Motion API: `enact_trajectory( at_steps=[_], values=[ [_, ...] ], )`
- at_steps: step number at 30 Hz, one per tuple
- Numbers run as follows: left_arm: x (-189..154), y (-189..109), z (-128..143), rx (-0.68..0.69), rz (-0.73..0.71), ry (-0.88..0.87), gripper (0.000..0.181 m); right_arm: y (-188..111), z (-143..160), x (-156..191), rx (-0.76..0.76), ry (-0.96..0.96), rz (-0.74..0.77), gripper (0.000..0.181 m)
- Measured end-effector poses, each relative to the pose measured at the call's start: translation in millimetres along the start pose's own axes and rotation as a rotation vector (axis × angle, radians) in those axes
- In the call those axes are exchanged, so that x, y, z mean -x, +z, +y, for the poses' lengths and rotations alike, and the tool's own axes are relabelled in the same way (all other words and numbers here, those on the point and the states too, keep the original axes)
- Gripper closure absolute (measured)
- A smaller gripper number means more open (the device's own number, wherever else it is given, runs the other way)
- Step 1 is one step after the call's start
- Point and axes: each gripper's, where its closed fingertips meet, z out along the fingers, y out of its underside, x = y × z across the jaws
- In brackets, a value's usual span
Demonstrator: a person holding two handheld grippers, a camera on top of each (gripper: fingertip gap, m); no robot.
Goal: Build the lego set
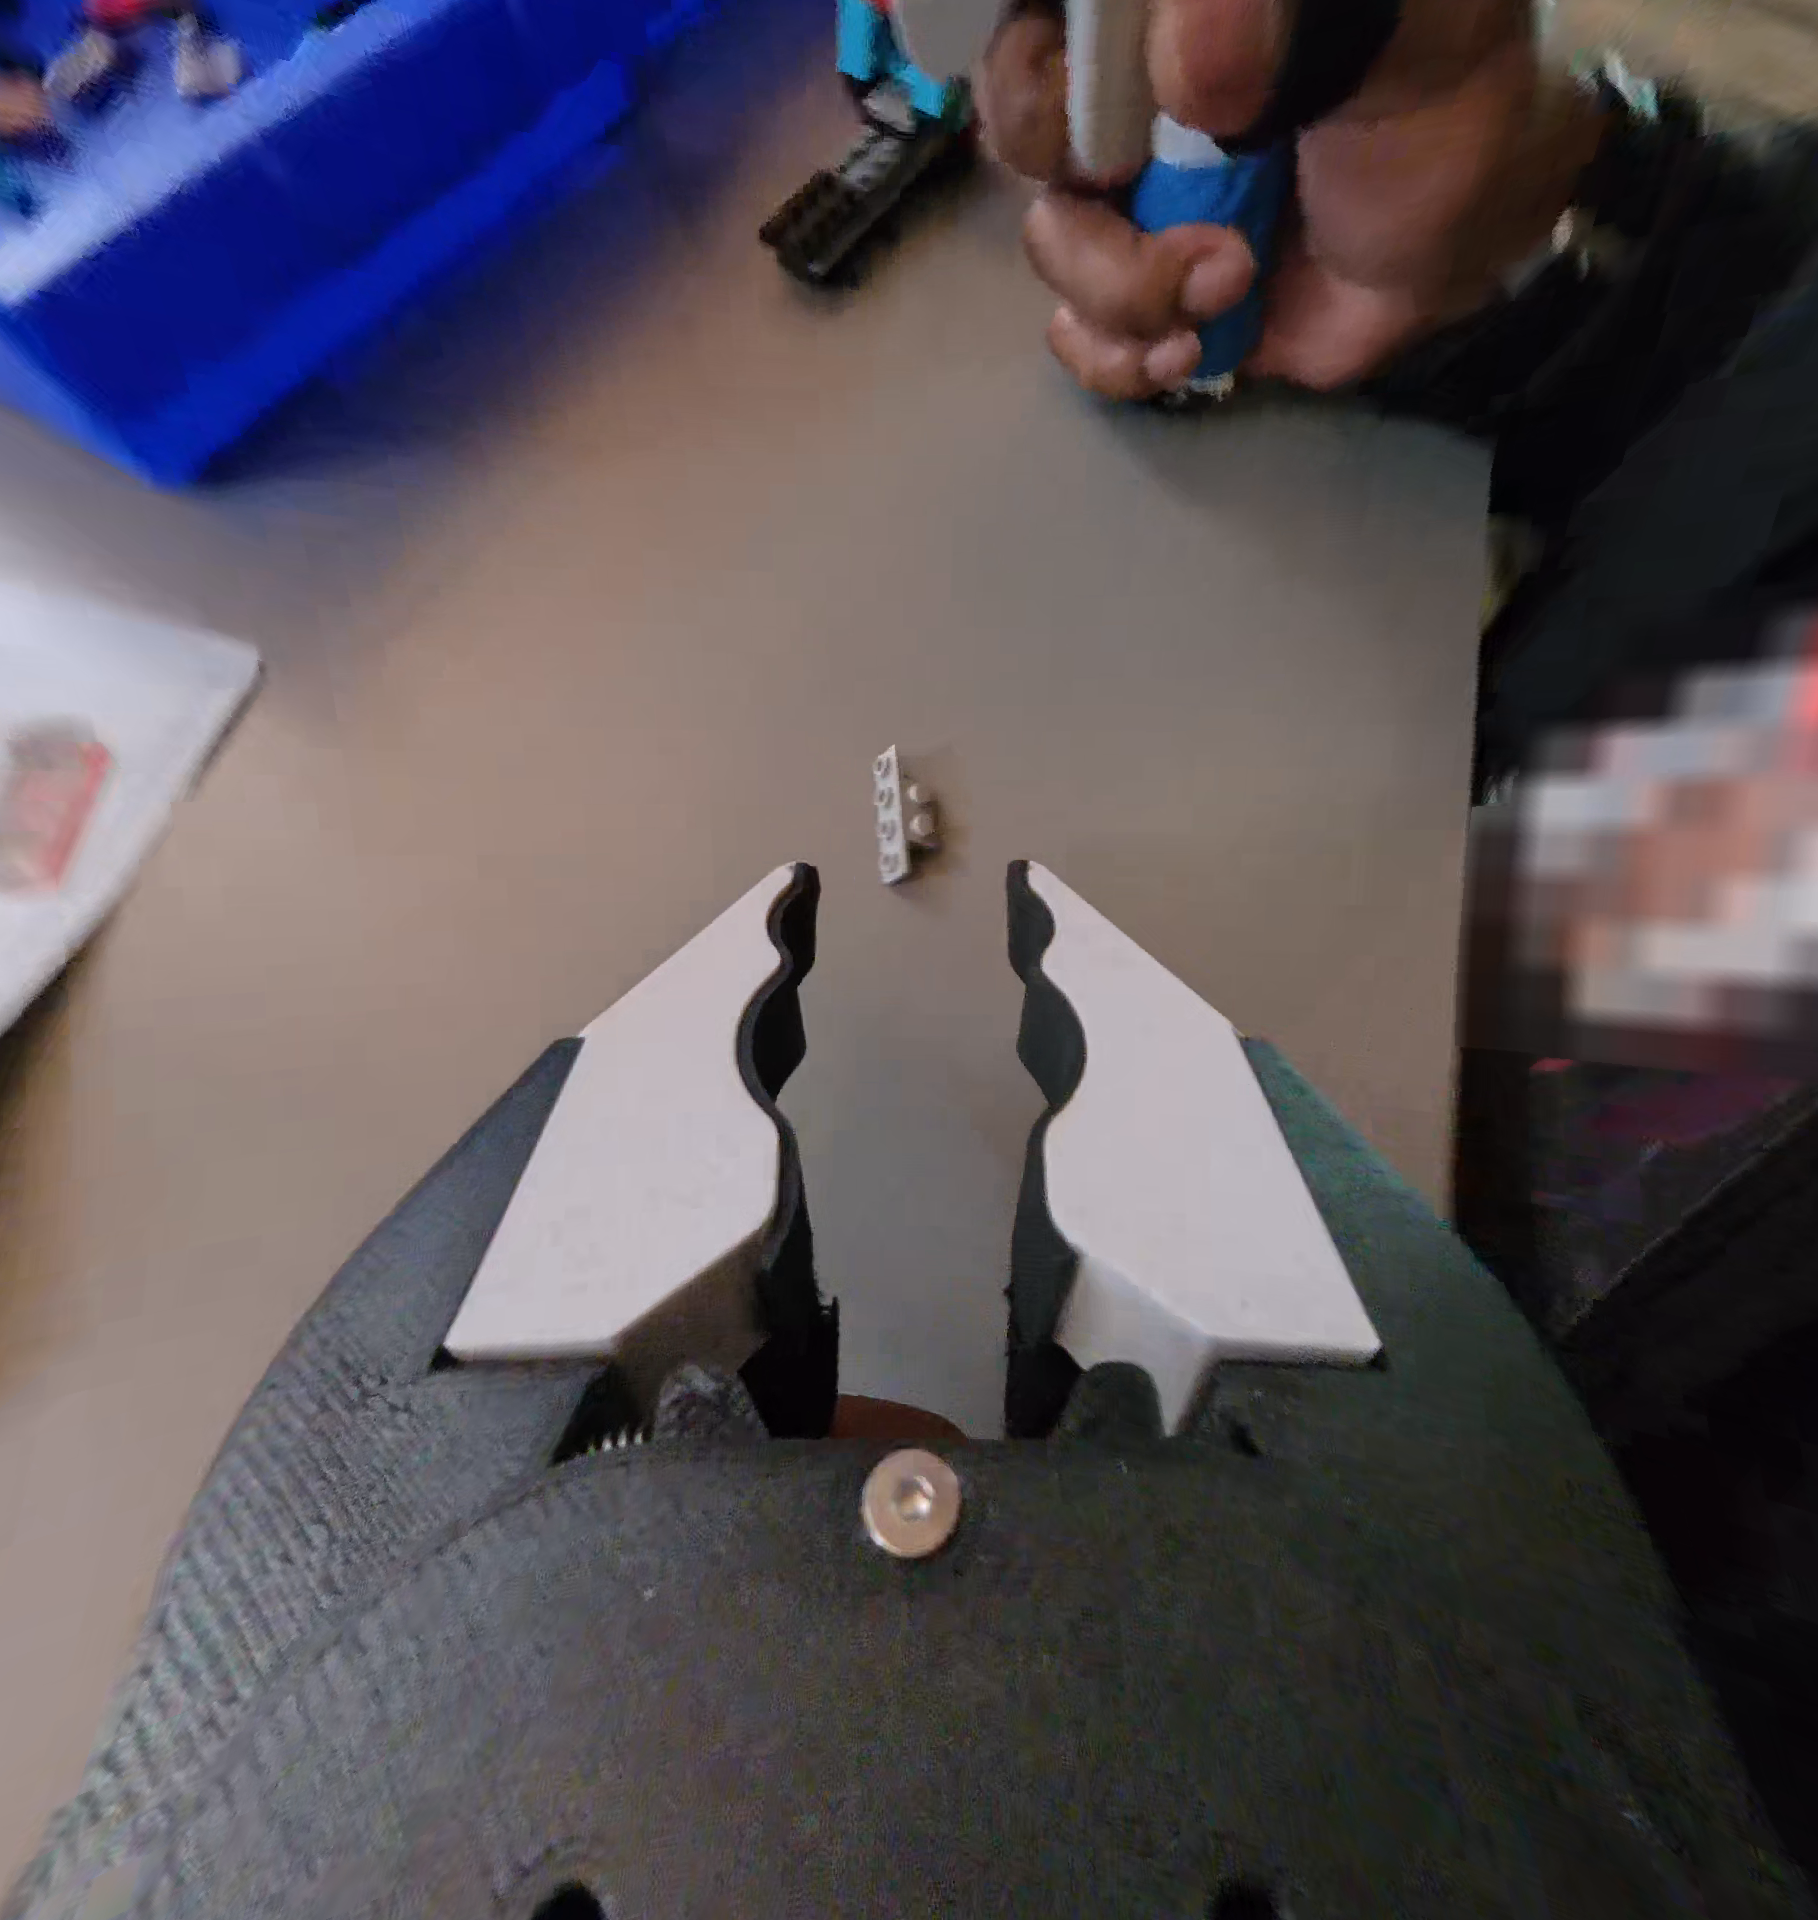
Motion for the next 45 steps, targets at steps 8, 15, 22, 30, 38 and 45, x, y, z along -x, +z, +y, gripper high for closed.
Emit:
enact_trajectory(
  at_steps=[8,15,22,30,38,45],
  values=[
    [15,14,-3,0.127,0.431,0.498,0.141,2,3,10,0.027,0.031,-0.099,0.125],
    [8,27,-6,0.152,0.746,0.631,0.142,-1,4,22,0.038,0.056,-0.197,0.125],
    [7,32,-3,0.155,0.846,0.779,0.134,-5,2,27,0.021,0.089,-0.258,0.125],
    [9,36,1,0.213,0.936,0.882,0.135,-4,3,28,0.037,0.129,-0.291,0.125],
    [1,36,5,0.248,1.012,0.900,0.139,-4,3,29,0.035,0.129,-0.299,0.125],
    [-2,37,4,0.218,0.962,0.874,0.147,-4,3,30,0.034,0.122,-0.300,0.125]
  ],
)
